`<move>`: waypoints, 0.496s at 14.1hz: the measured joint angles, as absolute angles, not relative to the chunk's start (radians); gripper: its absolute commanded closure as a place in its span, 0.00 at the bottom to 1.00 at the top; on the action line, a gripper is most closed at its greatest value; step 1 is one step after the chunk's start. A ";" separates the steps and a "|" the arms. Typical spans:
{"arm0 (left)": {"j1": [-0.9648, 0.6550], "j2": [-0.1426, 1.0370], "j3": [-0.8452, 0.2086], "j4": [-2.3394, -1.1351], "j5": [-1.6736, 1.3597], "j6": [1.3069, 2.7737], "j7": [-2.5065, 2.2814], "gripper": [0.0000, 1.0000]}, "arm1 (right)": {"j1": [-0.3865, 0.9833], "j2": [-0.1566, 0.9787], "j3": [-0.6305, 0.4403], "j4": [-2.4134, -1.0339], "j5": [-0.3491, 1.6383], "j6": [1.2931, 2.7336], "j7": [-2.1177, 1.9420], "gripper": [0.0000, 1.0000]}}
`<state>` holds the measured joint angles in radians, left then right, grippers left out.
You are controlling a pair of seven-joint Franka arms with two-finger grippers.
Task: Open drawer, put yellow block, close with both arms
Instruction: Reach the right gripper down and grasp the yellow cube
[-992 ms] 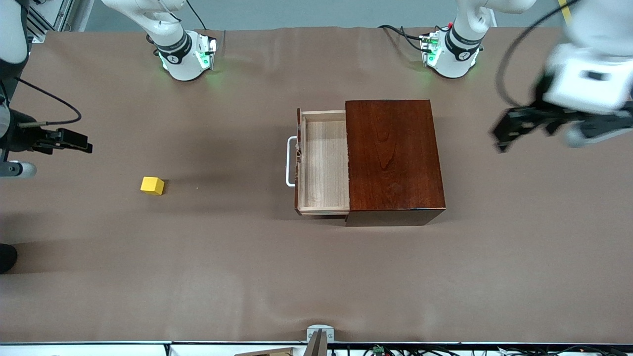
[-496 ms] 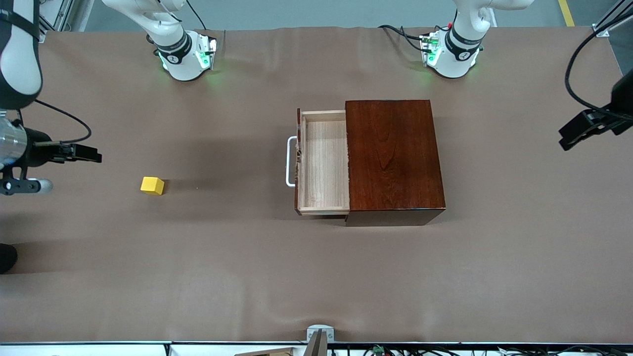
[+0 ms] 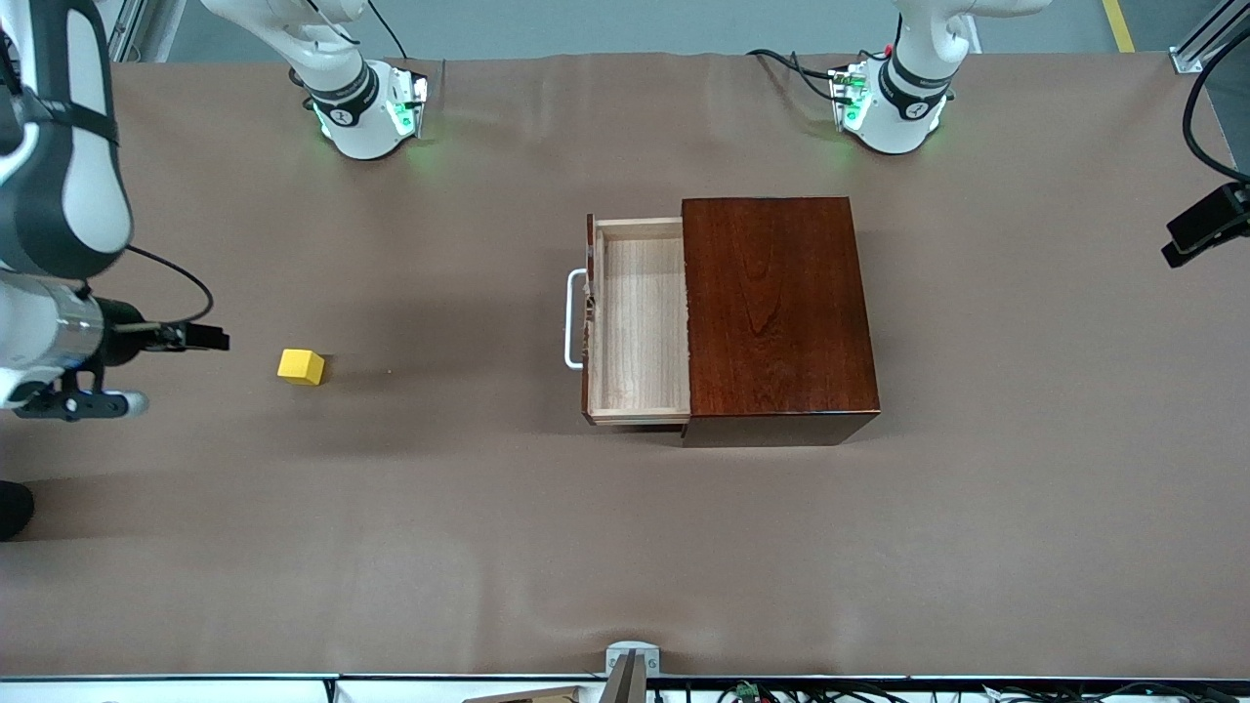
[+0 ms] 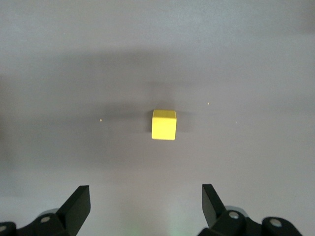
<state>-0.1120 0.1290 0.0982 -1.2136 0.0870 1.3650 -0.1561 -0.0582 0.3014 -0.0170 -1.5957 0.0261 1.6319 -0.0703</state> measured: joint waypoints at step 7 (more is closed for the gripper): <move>-0.060 0.005 0.036 -1.433 0.044 1.401 -0.147 0.00 | -0.090 0.312 -0.020 -1.813 0.026 1.878 -0.070 0.00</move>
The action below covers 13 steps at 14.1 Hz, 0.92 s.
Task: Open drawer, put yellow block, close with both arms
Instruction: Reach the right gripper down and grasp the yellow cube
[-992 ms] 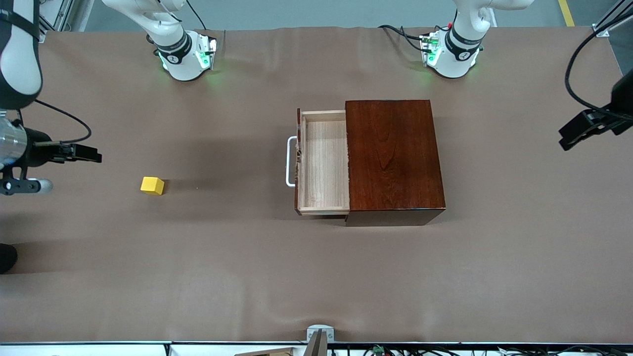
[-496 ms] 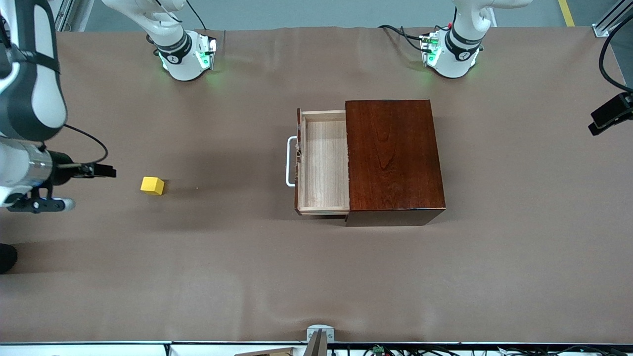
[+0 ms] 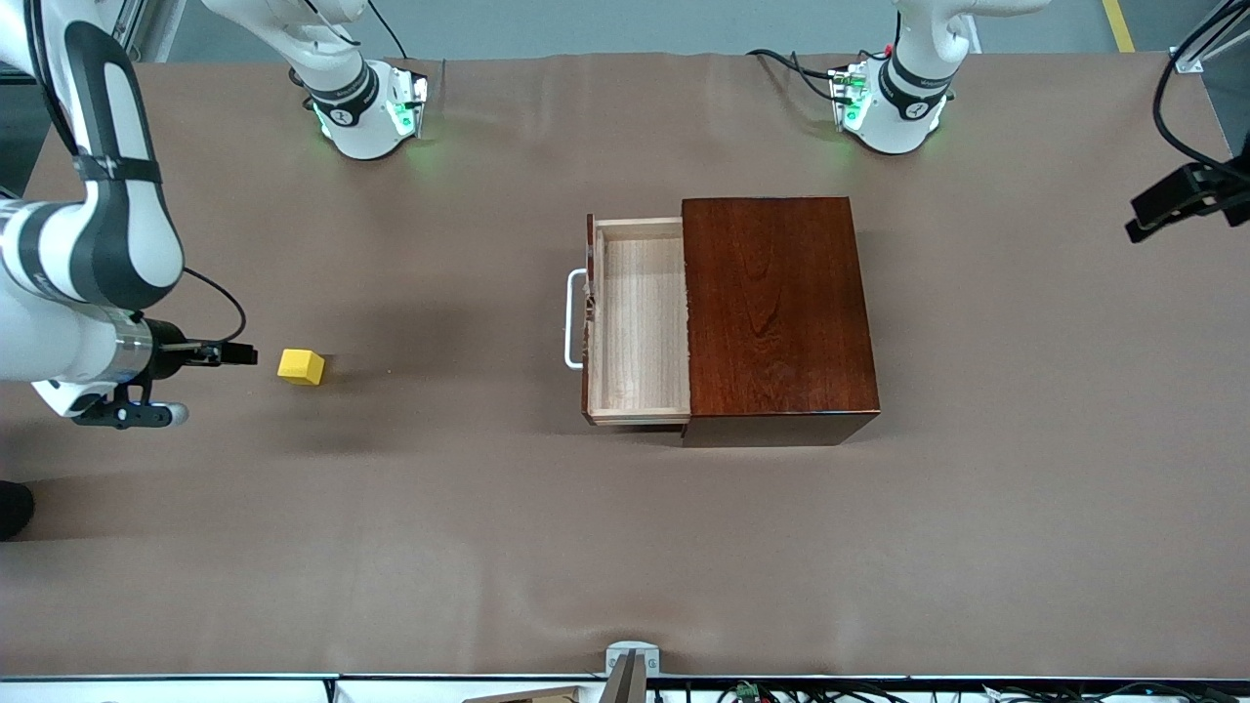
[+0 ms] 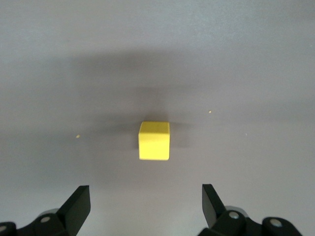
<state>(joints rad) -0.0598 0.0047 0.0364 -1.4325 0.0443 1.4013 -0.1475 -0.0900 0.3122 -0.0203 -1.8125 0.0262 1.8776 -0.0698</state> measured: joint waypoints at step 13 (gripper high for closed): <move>-0.031 -0.158 -0.020 -1.625 0.039 1.459 -0.147 0.00 | -0.096 0.375 -0.019 -2.066 0.027 2.232 -0.069 0.00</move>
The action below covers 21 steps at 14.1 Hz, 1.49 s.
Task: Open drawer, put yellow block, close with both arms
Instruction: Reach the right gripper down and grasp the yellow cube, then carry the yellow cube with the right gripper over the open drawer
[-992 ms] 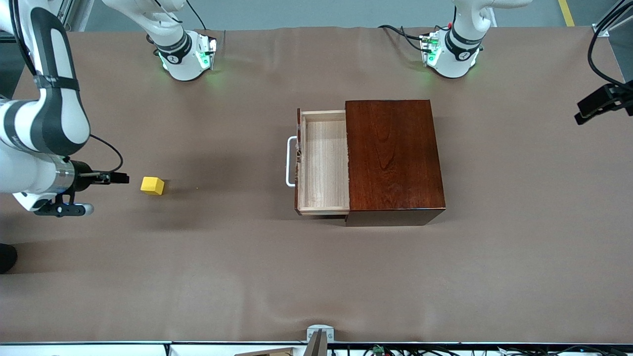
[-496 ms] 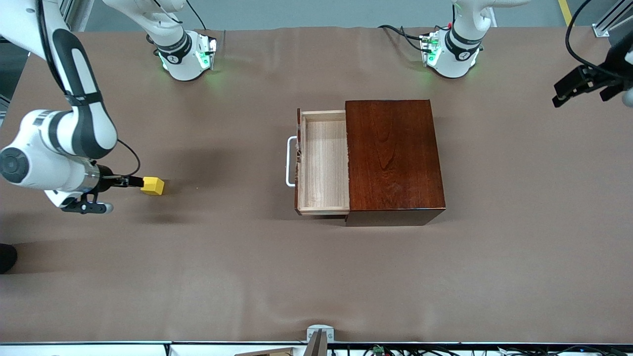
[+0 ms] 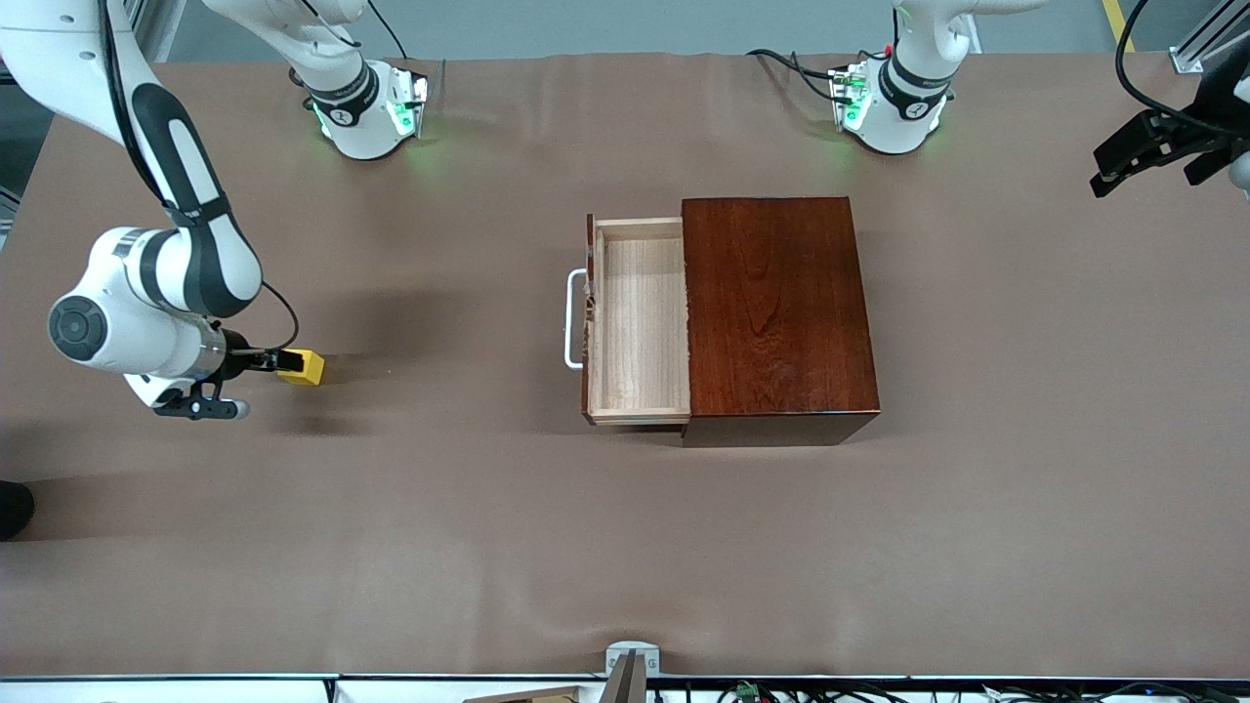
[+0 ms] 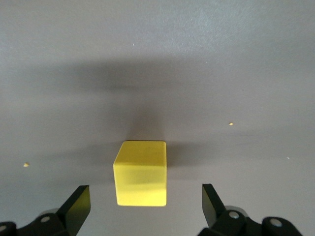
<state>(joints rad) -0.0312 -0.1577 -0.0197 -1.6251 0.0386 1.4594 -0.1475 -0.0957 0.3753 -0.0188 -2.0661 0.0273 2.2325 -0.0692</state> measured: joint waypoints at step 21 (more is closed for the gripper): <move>-0.030 -0.160 -0.022 -1.625 0.038 1.459 -0.147 0.00 | -0.074 0.359 0.028 -2.028 0.067 2.062 -0.030 1.00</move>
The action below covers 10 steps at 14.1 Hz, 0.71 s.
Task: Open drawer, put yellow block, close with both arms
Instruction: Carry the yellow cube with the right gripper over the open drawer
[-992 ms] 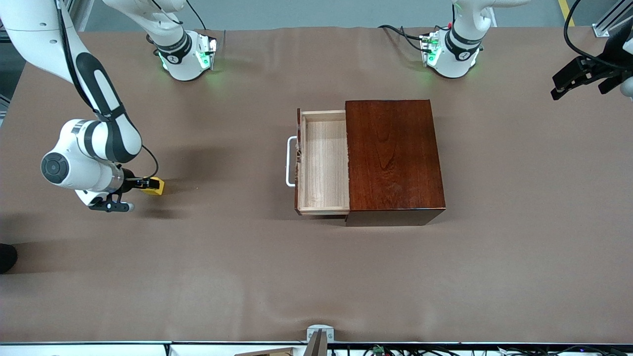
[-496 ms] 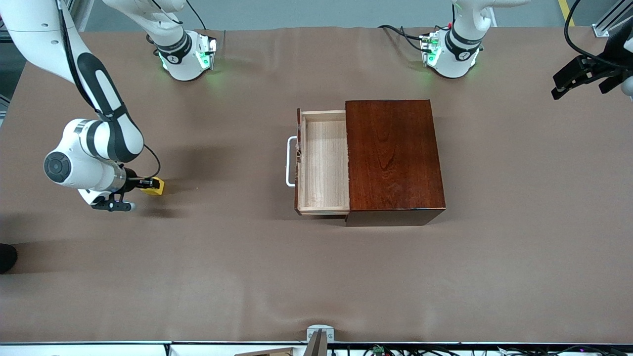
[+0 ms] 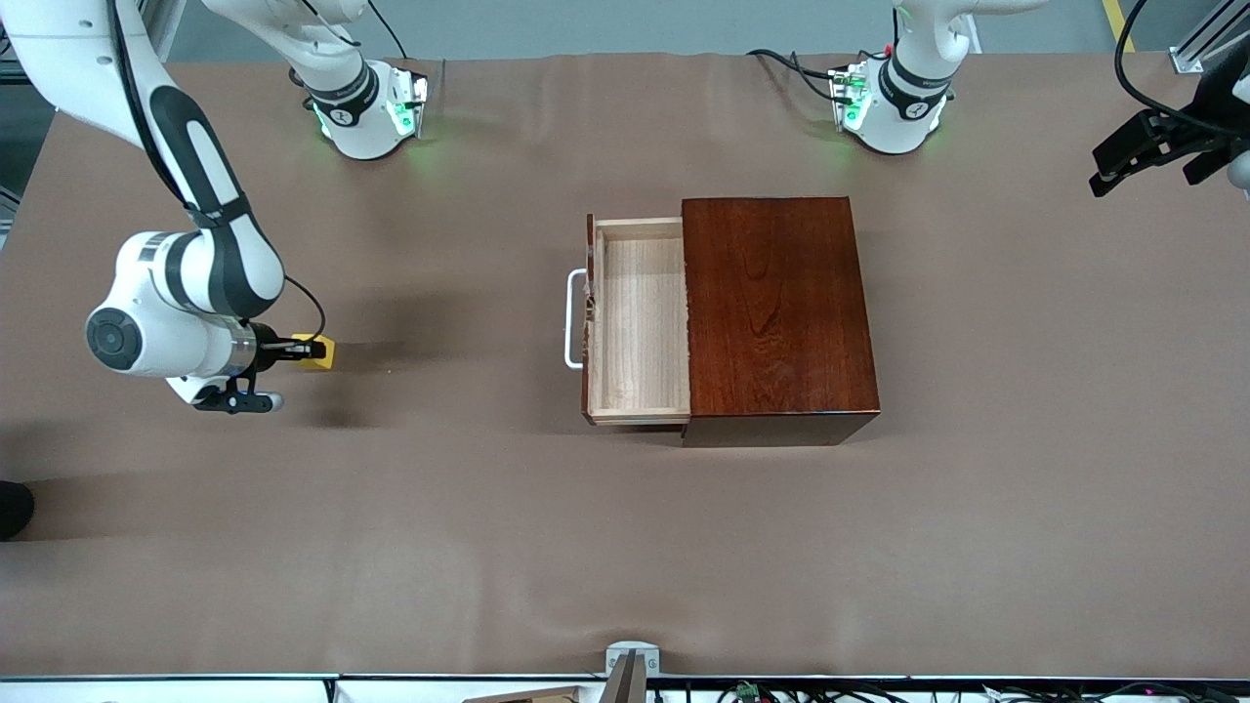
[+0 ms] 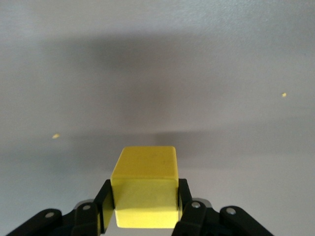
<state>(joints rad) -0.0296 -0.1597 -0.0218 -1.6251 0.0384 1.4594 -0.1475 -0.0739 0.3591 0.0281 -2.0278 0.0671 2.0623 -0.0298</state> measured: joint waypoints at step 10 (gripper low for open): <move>-0.030 -0.160 -0.022 -1.625 0.038 1.459 -0.147 0.00 | 0.098 0.242 0.033 -1.802 0.084 1.702 0.396 1.00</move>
<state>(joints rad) -0.0295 -0.1597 -0.0223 -1.6251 0.0384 1.4593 -0.1475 0.0978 0.2416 0.0328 -1.8024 0.0835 1.7016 0.3962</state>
